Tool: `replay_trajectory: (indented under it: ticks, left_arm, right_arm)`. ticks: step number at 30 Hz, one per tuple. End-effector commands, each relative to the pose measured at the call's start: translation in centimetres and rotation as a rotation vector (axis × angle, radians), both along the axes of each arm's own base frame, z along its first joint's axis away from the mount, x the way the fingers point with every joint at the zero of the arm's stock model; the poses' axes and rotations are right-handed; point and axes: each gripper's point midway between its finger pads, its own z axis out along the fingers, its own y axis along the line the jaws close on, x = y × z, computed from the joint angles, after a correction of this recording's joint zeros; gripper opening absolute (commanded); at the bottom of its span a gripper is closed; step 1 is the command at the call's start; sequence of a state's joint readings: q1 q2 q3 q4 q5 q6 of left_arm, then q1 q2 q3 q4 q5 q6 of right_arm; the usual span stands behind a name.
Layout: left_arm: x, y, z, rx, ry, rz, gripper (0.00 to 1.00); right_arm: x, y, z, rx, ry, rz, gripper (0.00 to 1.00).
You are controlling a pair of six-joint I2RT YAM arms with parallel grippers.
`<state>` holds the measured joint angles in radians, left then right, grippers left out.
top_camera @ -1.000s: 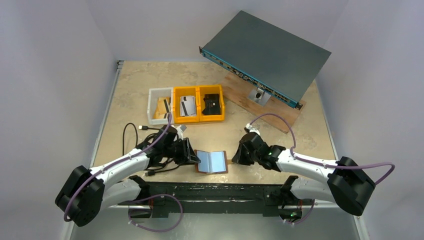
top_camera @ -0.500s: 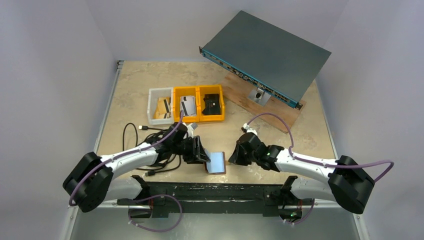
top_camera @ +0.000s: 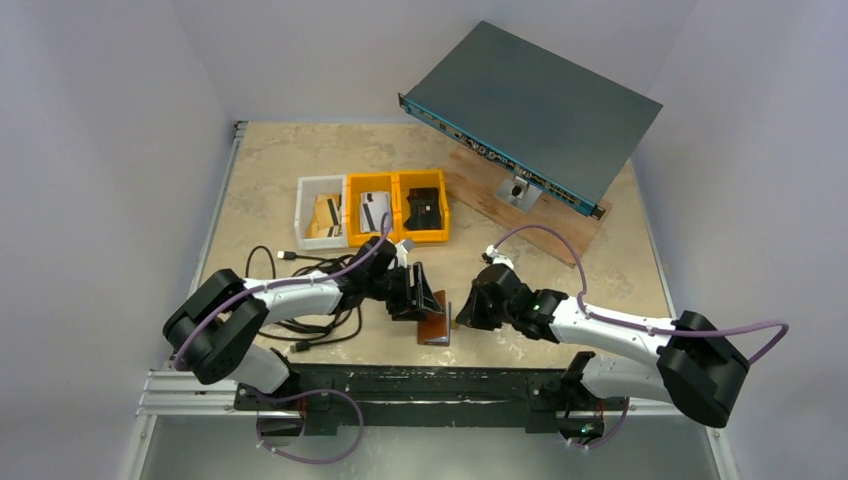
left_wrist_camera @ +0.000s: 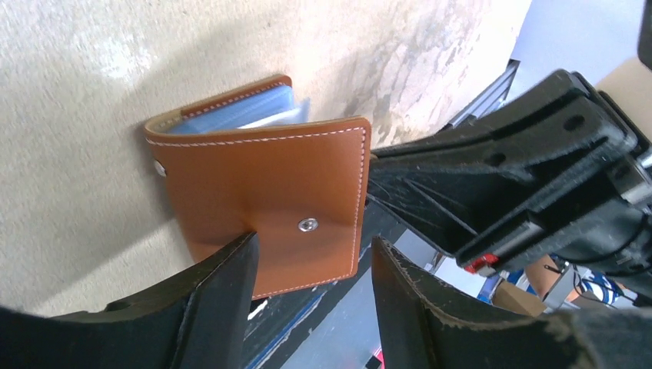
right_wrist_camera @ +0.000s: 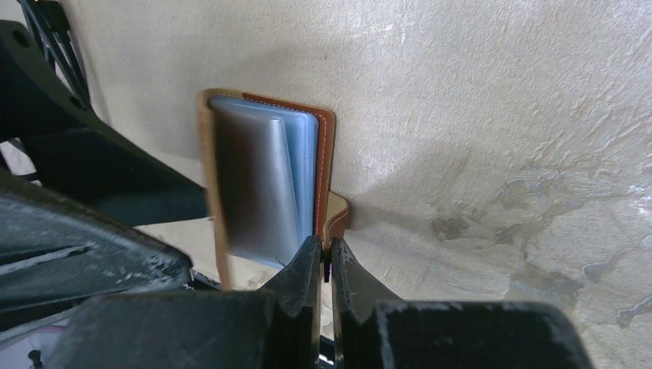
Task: Take the credit cards out of the card holder
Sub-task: Close the card holder at the center of the board.
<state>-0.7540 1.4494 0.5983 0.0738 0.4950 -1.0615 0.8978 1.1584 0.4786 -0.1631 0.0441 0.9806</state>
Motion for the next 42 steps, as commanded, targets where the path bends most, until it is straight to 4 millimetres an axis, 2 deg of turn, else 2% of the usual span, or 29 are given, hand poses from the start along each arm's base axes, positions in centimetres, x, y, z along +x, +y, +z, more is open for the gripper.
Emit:
replay_trajectory:
  ticks: [1,9,13,18,20,22,25,31,35,39,42]
  left_arm:
    - [1.3,-1.6,0.5,-0.032,-0.011,0.011,0.55]
    - [1.1,-1.2,-2.5,0.062,0.060,0.037,0.60]
    - [1.1,-0.6,-3.4,0.109,0.076,0.058,0.55]
    - [1.2,-0.4,-3.5,0.143,0.062,0.060,0.33]
    - [1.2,-0.4,-3.6,0.147,0.060,0.059,0.19]
    - [1.1,-0.3,-3.8,0.152,0.062,0.055,0.09]
    - [1.1,-0.3,-3.9,0.154,0.059,0.051,0.00]
    - [0.5,0.3,-4.2,0.188,0.072,0.036,0.00]
    - [0.4,0.6,-4.3,0.199,0.061,0.032,0.00]
    - [0.4,0.8,-4.1,0.205,0.046,0.026,0.00]
    - [0.4,0.9,-3.9,0.206,0.038,0.022,0.00]
  right_arm:
    - [1.3,1.1,2.1,0.045,-0.050,-0.028,0.00]
    - [1.5,1.3,2.6,0.049,-0.059,-0.025,0.00]
    - [1.7,1.8,3.1,0.061,-0.067,-0.018,0.00]
    - [2.2,3.1,3.6,0.082,-0.075,0.002,0.00]
    - [2.2,3.6,3.5,0.087,-0.070,0.011,0.00]
    - [2.2,4.2,3.3,0.093,-0.064,0.022,0.00]
    - [2.1,4.9,2.8,0.093,-0.050,0.034,0.00]
    - [1.8,5.7,1.6,0.104,-0.014,0.038,0.03]
    - [2.2,5.9,2.1,0.112,-0.025,0.024,0.11]
    - [2.3,6.1,1.7,0.102,-0.014,0.020,0.22]
    - [2.3,6.1,1.3,0.097,0.002,0.013,0.23]
